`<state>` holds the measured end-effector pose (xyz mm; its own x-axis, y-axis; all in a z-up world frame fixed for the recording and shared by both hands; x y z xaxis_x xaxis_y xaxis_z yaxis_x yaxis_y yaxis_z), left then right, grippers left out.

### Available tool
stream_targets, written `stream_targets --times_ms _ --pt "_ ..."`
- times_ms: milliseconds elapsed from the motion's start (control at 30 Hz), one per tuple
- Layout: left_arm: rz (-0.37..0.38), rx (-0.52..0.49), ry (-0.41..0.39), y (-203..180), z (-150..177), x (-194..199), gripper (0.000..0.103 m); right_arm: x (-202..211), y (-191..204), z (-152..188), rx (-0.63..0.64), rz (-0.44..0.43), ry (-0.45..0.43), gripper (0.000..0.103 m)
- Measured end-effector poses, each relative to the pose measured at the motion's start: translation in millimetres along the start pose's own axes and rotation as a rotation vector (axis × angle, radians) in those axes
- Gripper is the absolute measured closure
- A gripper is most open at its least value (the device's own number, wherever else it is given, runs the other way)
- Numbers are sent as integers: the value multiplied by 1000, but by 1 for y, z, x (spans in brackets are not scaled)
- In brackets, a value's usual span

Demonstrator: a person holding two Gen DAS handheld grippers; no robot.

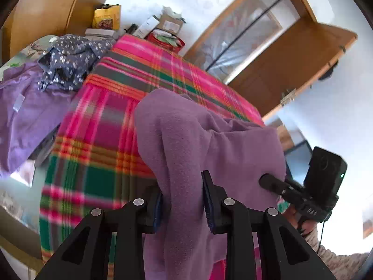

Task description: Fold clothes

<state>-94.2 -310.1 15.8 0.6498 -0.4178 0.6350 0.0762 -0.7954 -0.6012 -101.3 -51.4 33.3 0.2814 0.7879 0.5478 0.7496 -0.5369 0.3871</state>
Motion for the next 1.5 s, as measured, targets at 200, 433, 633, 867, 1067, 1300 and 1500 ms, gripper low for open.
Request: stream_targets --times_ms 200,433,633,867,1067,1300,1500 --pt "-61 8 -27 15 -34 -19 73 -44 -27 -26 -18 34 19 74" --pt "-101 43 3 38 -50 -46 73 -75 -57 -24 -78 65 75 70" --pt "-115 75 17 48 -46 -50 68 -80 -67 -19 -105 101 108 49" --pt "-211 53 -12 33 -33 -30 65 -57 -53 -15 -77 207 92 48" --pt "-266 3 -91 9 -11 4 66 -20 -16 -13 35 269 3 59" --pt "-285 -3 -47 8 20 4 66 -26 20 15 149 251 73 77" --pt "-303 12 -25 18 24 -8 66 -33 23 26 160 279 97 77"
Point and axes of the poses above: each gripper's, at about its wrist camera, not at the fingertips, and x roughly against the way its jaws point, y to its left, z to its underside, the point moved 3 cm from there along -x, roughly the way its jaws point, and after that the axes turned 3 degrees about x, right-handed, at the moved point
